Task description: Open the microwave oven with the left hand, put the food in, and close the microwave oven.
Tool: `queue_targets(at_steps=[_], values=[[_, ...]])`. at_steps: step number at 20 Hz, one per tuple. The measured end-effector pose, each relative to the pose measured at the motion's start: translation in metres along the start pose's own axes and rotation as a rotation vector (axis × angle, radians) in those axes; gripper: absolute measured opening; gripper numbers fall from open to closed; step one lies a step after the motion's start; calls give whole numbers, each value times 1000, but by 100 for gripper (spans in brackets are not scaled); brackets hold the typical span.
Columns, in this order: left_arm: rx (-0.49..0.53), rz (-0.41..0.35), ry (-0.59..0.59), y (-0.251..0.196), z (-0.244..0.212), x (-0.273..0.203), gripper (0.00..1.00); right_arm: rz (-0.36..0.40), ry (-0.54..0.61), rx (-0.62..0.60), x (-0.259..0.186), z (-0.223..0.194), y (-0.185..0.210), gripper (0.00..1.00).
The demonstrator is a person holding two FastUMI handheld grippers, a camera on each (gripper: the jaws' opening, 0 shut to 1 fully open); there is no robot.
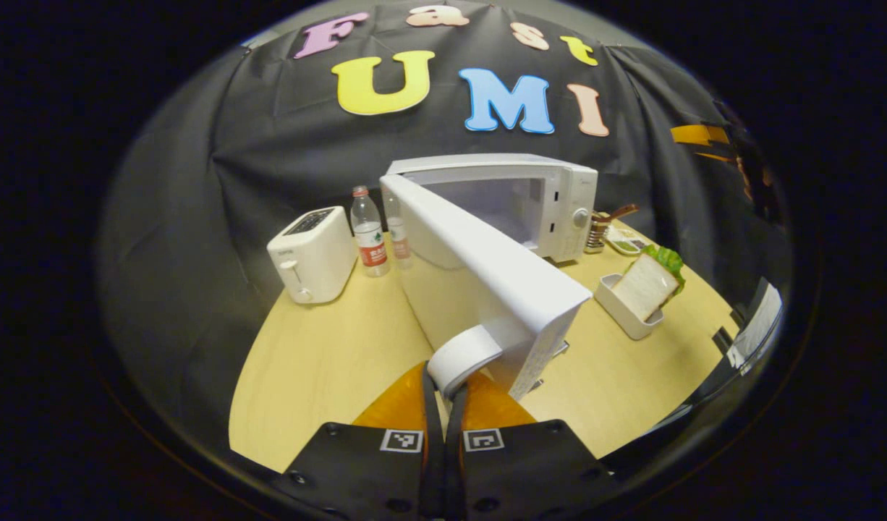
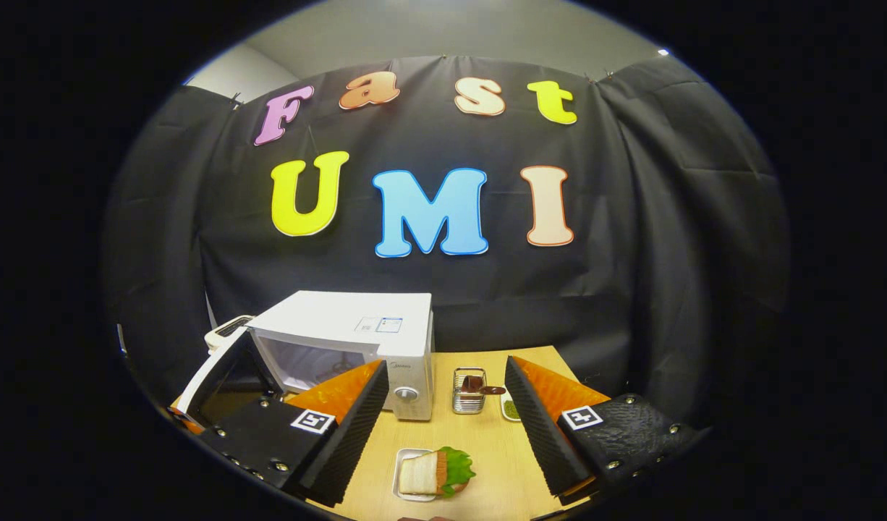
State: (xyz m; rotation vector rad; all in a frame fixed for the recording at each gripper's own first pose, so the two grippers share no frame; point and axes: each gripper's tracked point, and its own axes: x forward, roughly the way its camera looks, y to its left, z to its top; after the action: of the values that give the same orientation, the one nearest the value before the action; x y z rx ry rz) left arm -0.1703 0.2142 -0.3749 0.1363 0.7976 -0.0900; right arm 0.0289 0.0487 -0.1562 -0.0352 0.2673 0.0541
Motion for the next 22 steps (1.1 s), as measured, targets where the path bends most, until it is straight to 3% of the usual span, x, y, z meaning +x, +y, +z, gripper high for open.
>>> queue_targets(at_steps=[5, 8, 15, 16, 18, 20, 22], values=[[-55, -25, -10, 46, -9, -5, 5, -21, 0, 5, -7, -4, 10, 98], [-41, -54, -16, 56, -10, -6, 6, -27, 20, 2, -9, -12, 11, 98], [-114, -79, -47, 63, -16, -10, 10, 13, 112, 14, -4, -43, 13, 98], [-125, -66, -52, 69, -19, -12, 15, 18, 124, 15, -1, -49, 11, 98], [-143, -14, -51, 83, -27, -22, 45, 18, 148, 18, 3, -59, 2, 98], [-169, 61, -36, 96, -38, -35, 55, 19, 183, 20, 8, -74, -10, 98], [-209, 138, -67, 105, -31, -60, 49, 16, 227, 13, 13, -93, -24, 98]])
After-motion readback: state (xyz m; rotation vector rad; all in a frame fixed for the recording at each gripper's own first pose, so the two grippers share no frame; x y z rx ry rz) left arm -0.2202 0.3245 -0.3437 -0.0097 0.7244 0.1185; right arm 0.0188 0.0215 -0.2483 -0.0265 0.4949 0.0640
